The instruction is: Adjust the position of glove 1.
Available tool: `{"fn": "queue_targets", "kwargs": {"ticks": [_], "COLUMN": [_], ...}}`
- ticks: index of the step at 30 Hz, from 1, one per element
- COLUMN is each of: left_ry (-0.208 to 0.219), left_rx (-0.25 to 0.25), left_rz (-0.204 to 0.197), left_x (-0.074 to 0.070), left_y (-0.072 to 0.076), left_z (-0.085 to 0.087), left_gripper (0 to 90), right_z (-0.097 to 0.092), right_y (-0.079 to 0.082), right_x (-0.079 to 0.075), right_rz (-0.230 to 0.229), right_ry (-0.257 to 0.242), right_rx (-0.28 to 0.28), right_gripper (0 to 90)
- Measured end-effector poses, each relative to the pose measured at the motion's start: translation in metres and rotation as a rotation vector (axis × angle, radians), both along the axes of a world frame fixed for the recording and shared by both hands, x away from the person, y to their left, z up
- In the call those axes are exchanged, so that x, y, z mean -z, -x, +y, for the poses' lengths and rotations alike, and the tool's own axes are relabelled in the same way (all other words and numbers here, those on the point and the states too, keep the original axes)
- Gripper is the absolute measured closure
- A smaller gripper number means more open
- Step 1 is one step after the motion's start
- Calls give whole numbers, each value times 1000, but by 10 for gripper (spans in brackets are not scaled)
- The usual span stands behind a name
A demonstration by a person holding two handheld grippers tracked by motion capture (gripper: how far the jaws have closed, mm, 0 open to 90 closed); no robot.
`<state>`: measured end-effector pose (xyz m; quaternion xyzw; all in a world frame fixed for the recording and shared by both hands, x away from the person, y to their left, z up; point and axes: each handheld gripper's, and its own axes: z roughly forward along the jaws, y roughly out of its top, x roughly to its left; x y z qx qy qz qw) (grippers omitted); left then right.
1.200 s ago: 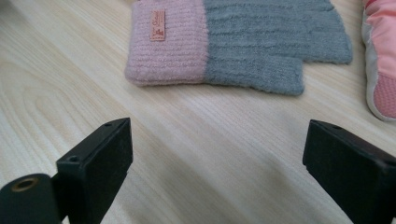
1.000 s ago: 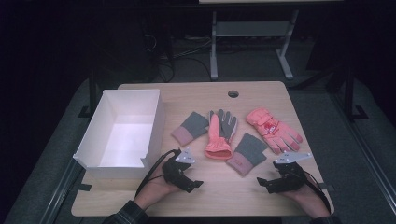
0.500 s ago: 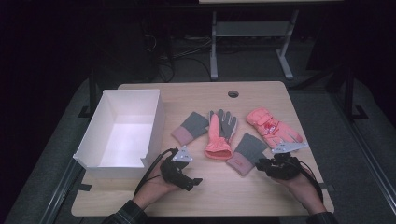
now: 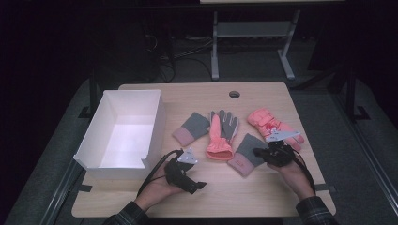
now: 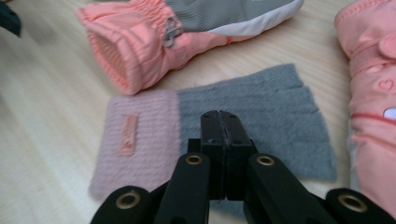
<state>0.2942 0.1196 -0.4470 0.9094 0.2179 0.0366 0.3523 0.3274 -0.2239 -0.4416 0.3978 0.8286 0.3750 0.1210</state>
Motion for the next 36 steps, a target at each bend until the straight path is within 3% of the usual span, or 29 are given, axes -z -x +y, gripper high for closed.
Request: {"fn": "queue_targets", "kwargs": {"ticks": [3, 4, 7, 11, 15, 16, 20, 21, 32, 36], "left_ry": [28, 32, 41, 43, 47, 30, 34, 56, 31, 25], "left_rx": [-11, -8, -18, -32, -39, -36, -33, -45, -48, -40], "left_rz": [3, -8, -6, -14, -7, -3, 1, 9, 37, 19], "left_x": [0, 1, 1, 2, 2, 1, -2, -2, -3, -4], "left_y": [0, 1, 1, -1, 0, 1, 0, 0, 0, 2], "left_z": [2, 4, 5, 5, 4, 3, 5, 6, 10, 9], "left_gripper": [126, 126, 125, 125, 125, 126, 127, 127, 127, 127], "right_z": [1, 4, 8, 12, 17, 19, 20, 20, 24, 24], "right_y": [-6, -12, -16, -23, -27, -29, -28, -27, -12, -3], "right_x": [2, 3, 7, 13, 17, 21, 21, 22, 20, 19], "right_rz": [9, 43, 77, 63, 84, 87, 84, 75, 85, 91], "right_ry": [-12, -13, -14, 4, 36, 44, 47, 49, 60, 67], "right_rx": [1, 9, 10, -20, -13, -16, -18, -19, -49, -51], "right_gripper": [900, 900, 900, 900, 900, 900, 900, 900, 900, 900]}}
